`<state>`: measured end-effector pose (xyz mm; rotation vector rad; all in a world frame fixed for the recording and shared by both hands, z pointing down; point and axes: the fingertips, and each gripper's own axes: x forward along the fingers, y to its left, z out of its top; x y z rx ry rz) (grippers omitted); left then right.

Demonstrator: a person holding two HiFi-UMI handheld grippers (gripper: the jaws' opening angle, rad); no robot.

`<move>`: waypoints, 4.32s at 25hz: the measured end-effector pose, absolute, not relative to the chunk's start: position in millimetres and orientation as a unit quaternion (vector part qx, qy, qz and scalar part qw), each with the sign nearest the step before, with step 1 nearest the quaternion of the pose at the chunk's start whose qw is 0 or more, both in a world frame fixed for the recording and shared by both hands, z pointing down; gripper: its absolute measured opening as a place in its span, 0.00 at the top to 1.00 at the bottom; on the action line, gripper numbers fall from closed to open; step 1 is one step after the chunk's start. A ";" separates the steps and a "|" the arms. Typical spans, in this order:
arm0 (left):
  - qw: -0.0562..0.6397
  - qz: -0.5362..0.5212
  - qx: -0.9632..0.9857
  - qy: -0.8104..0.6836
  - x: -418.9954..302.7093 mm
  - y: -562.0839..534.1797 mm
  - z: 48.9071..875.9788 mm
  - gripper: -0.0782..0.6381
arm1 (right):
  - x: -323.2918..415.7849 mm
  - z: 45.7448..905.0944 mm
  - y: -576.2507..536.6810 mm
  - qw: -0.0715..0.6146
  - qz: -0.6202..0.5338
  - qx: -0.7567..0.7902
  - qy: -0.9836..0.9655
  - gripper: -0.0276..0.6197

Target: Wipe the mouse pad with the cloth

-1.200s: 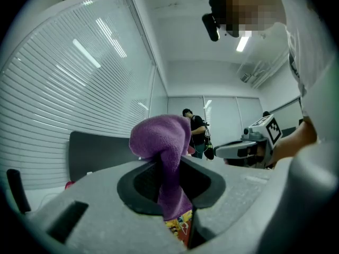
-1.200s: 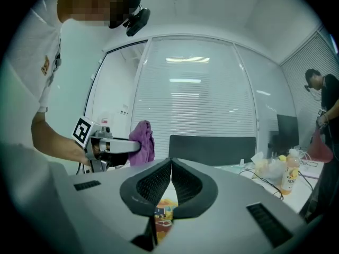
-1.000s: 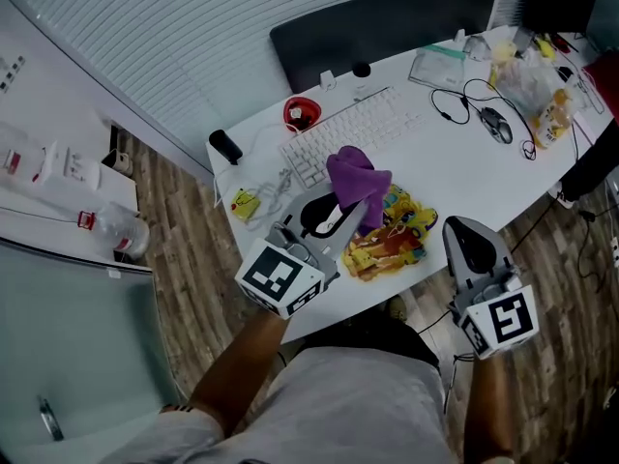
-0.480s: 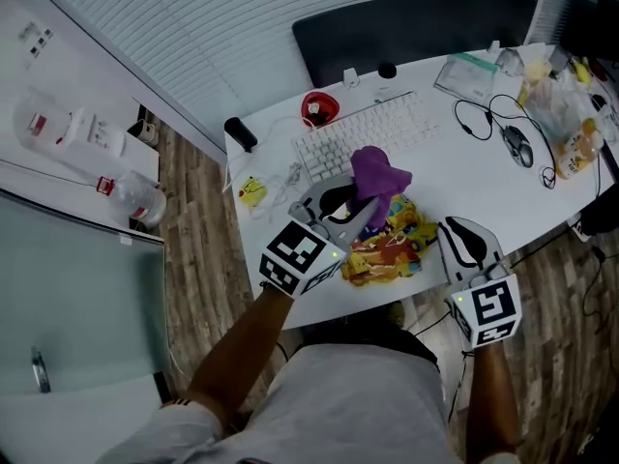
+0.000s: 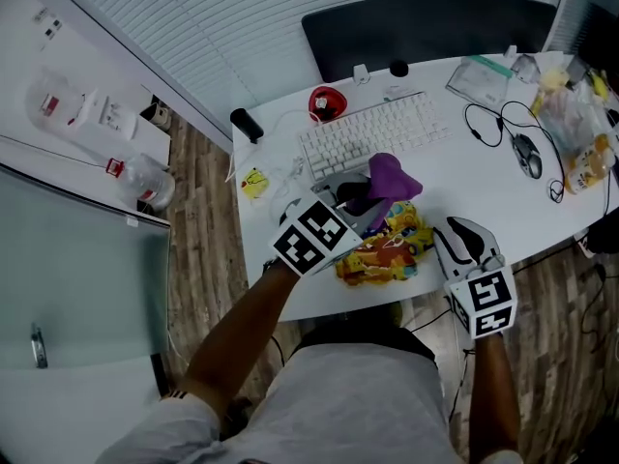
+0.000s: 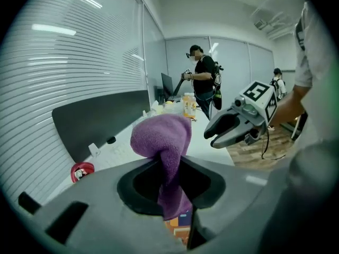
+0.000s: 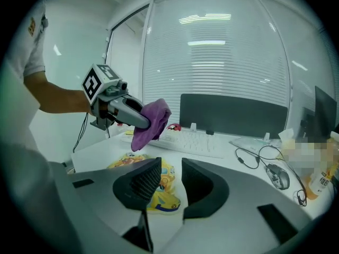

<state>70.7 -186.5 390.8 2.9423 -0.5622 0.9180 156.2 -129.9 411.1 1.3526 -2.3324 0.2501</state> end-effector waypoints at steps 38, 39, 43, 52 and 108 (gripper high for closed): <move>0.021 0.603 0.797 -0.014 92.2 -192.9 521.4 0.78 | 157.6 526.1 -154.3 0.401 0.185 0.412 -0.797 0.63; 0.023 0.607 0.794 -0.012 93.0 -193.2 522.9 0.78 | 157.8 526.1 -154.3 0.399 0.187 0.412 -0.797 0.63; 0.026 0.620 0.784 -0.005 95.4 -194.6 528.6 0.78 | 158.2 526.3 -154.4 0.389 0.197 0.413 -0.799 0.62; 0.041 0.625 0.779 0.008 94.2 -192.5 533.9 0.78 | 160.0 526.6 -153.9 0.374 0.205 0.418 -0.802 0.62; 0.035 0.549 0.834 -0.024 102.9 -144.8 496.3 0.77 | 198.3 526.9 -151.7 0.380 0.193 0.435 -0.793 0.62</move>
